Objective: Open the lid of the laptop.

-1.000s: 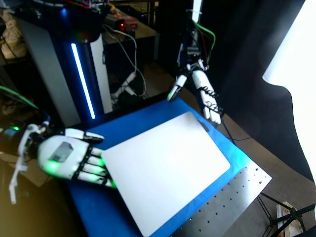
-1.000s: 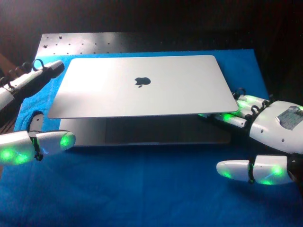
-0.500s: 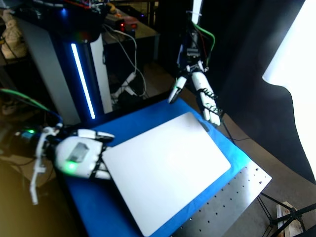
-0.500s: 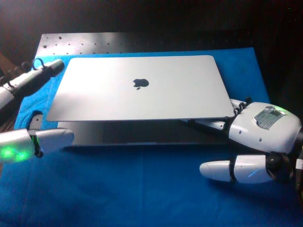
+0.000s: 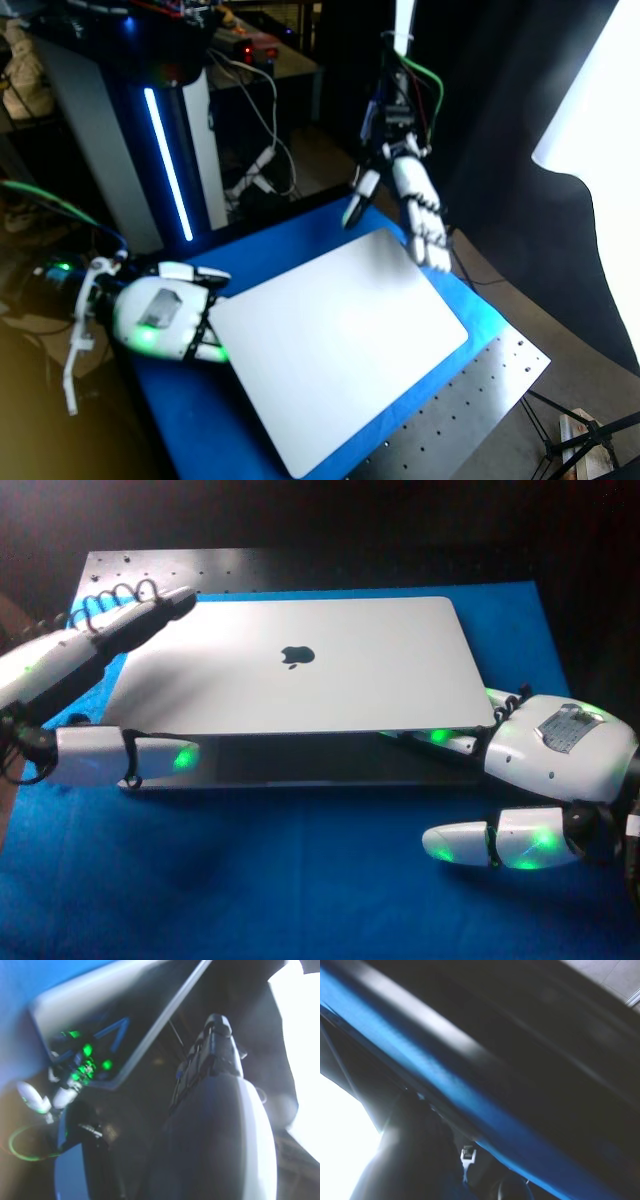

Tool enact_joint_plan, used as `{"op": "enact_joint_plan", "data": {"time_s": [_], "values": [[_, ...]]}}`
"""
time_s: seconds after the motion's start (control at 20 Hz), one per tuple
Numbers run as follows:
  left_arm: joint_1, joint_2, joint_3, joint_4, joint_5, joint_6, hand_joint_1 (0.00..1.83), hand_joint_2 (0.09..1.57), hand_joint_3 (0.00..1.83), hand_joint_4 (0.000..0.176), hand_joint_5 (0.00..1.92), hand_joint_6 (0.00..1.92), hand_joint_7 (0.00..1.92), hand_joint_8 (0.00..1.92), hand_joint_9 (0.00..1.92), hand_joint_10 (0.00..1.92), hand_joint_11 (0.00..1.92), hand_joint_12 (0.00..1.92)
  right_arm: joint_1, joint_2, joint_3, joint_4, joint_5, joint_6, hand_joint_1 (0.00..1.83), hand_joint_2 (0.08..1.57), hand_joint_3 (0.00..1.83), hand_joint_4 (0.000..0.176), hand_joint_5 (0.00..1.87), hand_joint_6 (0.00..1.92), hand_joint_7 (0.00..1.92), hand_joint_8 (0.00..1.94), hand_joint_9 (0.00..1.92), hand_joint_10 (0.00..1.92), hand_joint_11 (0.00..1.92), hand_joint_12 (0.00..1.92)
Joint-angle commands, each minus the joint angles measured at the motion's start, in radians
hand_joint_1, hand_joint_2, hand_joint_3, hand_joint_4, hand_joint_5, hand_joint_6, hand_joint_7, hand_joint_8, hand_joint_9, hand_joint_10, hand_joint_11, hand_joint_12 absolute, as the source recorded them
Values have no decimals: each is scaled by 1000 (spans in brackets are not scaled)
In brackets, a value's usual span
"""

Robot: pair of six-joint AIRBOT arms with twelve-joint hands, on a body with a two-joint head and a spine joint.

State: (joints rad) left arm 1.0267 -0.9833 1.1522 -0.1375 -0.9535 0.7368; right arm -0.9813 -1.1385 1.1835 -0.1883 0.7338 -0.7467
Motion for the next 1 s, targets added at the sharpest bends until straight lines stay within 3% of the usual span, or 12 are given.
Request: {"op": "enact_joint_plan", "data": {"time_s": [0.0,0.1,0.15,0.2,0.3,0.35,0.4,0.5,0.65,0.8,0.9,0.95], "values": [[-24,-11,12,12,-68,-5,685,932,0,109,0,0,0,0,0,0,0,0,12,0,-1,3,103,7,0,1225,0,0,0,0,0,0,0,0,0,0],[-47,-21,30,34,-21,-6,752,899,0,124,0,0,0,0,0,0,0,0,12,2,0,3,103,10,0,1211,0,0,0,0,0,0,0,0,0,0],[-59,-27,39,44,0,-6,782,920,0,89,0,0,0,0,0,0,0,0,12,3,0,3,103,15,0,1191,0,0,0,0,0,0,0,0,0,0],[-80,-35,55,59,29,-6,818,934,4,79,0,0,0,0,0,0,0,0,12,6,0,2,103,26,0,1189,0,0,0,0,0,0,0,0,0,0],[-118,-48,77,84,69,-6,817,971,14,90,0,0,0,0,0,0,0,0,12,9,0,2,104,34,0,1194,0,0,0,0,0,0,0,0,0,0],[-135,-52,86,98,85,-5,874,983,13,125,0,0,0,0,0,0,0,0,12,9,0,2,104,36,0,1192,0,0,0,0,0,0,0,0,0,0],[-152,-56,95,109,99,-5,891,982,9,130,0,0,0,0,0,0,0,0,12,9,0,2,104,39,0,1192,0,0,0,0,0,0,0,0,0,0],[-171,-64,109,112,106,-4,883,996,10,111,0,0,0,0,0,0,0,0,12,9,0,2,104,41,0,1187,0,0,0,0,0,0,0,0,0,0],[-203,-73,130,112,105,-3,849,998,5,110,0,0,0,0,0,0,0,0,12,11,0,2,104,45,0,1187,0,0,0,0,0,0,0,0,0,0],[-245,-77,139,112,88,7,888,975,0,67,0,0,0,0,0,0,0,0,12,13,0,2,104,49,0,1185,0,0,0,0,0,0,0,0,0,0],[-280,-82,143,110,70,19,863,1004,7,84,0,0,0,0,0,0,0,0,12,13,0,2,104,51,0,1180,0,0,0,0,0,0,0,0,0,0],[-293,-86,146,110,65,21,866,1008,5,116,0,0,0,0,0,0,0,0,12,13,-1,2,104,51,0,1182,0,0,0,0,0,0,0,0,0,0]]}}
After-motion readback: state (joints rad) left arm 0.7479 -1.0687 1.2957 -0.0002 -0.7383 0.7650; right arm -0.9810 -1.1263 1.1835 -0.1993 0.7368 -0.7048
